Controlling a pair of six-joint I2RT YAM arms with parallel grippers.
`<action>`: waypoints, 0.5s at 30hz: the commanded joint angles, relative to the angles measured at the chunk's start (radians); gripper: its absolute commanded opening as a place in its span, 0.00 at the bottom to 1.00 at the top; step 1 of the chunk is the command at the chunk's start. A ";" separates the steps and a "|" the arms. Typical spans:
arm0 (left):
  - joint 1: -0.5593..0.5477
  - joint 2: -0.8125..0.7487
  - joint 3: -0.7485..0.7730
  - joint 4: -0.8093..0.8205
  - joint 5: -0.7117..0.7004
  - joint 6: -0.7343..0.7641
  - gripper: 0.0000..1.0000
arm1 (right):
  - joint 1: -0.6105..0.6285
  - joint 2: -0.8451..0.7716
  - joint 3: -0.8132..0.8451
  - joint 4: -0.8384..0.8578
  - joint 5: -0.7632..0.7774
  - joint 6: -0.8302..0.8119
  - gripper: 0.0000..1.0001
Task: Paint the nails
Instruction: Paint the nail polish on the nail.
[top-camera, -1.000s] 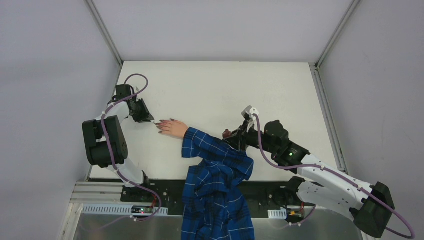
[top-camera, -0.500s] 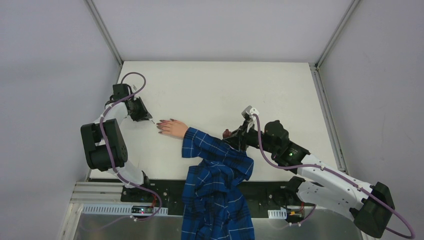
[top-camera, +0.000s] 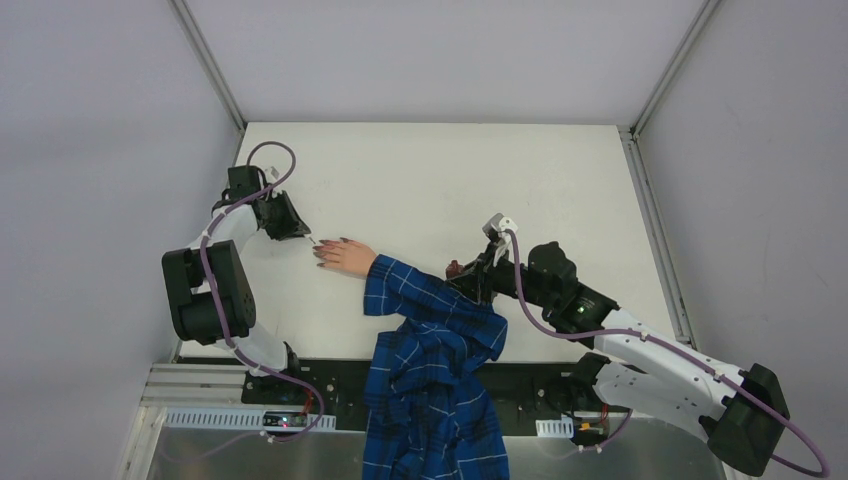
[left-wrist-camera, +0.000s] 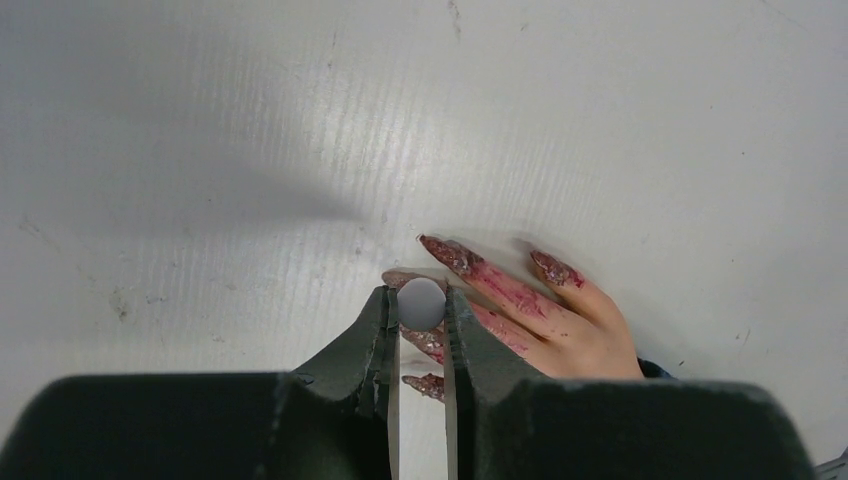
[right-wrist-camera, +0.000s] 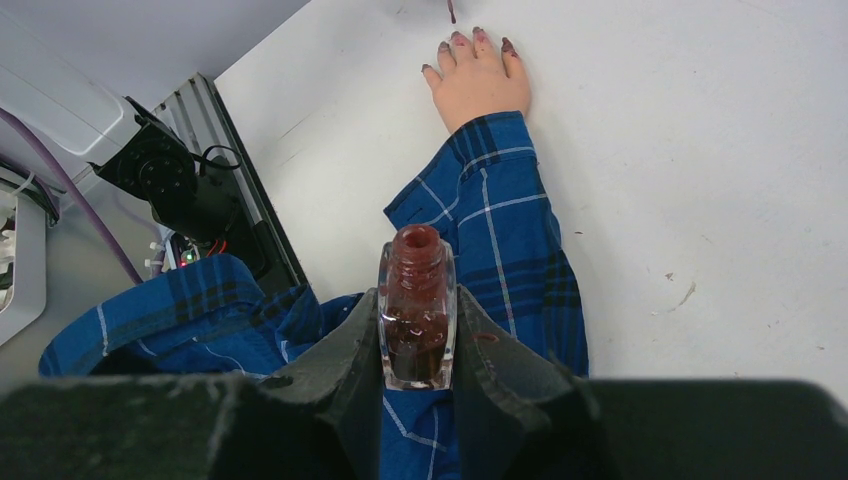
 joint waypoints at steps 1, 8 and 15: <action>-0.017 0.002 0.021 0.008 0.029 0.001 0.00 | -0.004 -0.010 0.007 0.058 -0.005 -0.004 0.00; -0.017 0.019 0.024 0.008 0.027 -0.003 0.00 | -0.003 -0.007 0.007 0.061 -0.008 -0.004 0.00; -0.017 0.030 0.023 0.006 0.017 -0.005 0.00 | -0.004 -0.005 0.008 0.061 -0.007 -0.003 0.00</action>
